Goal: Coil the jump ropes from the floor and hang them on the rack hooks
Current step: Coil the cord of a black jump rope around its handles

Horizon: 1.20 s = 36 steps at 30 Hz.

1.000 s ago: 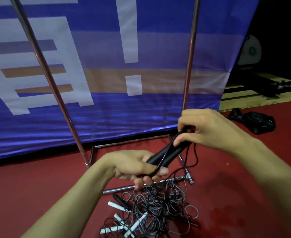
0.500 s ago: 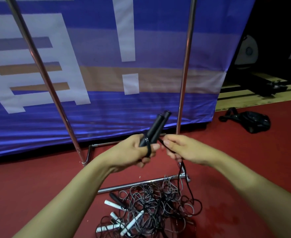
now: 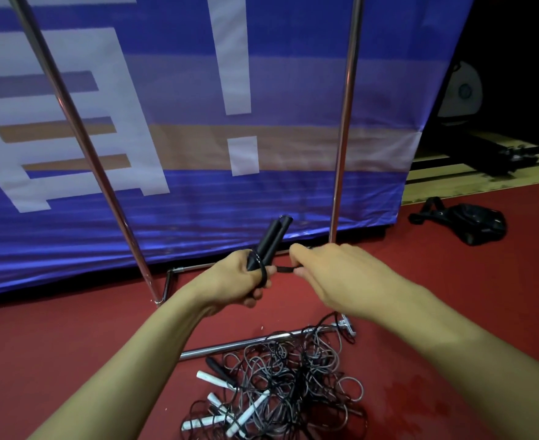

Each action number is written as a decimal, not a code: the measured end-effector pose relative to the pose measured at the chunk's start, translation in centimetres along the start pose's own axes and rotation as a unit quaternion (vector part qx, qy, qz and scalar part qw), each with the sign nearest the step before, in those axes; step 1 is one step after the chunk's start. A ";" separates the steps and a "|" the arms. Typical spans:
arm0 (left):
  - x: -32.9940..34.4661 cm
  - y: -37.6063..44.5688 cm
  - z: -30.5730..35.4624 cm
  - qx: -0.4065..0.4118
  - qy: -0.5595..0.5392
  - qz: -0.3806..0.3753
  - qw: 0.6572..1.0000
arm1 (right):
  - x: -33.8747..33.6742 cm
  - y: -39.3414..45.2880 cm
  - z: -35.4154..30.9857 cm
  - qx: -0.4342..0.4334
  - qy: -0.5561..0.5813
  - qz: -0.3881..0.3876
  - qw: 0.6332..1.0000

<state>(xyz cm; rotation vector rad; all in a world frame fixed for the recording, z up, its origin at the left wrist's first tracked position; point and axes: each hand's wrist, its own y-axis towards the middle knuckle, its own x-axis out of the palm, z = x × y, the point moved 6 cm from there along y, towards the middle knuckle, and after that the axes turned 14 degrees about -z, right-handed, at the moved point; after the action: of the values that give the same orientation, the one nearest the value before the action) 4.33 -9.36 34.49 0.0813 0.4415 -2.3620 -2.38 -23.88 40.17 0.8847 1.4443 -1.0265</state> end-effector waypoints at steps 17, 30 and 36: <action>5.6 -3.0 0.1 -0.103 0.060 -0.387 0.914 | -1.1 -0.3 0.7 -0.188 0.090 -0.020 0.978; 6.2 -3.3 -0.5 -0.075 0.101 -0.402 0.907 | 1.7 0.7 0.5 -0.159 0.229 -0.165 0.946; 5.4 -2.9 0.0 -0.069 0.153 -0.334 0.927 | 0.7 0.3 0.0 -0.160 0.150 -0.078 0.973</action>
<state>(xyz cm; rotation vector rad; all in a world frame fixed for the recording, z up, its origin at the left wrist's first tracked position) -1.60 -10.92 34.37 0.2747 0.9020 -2.9887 -2.16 -23.75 39.48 0.7188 1.8977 -0.7632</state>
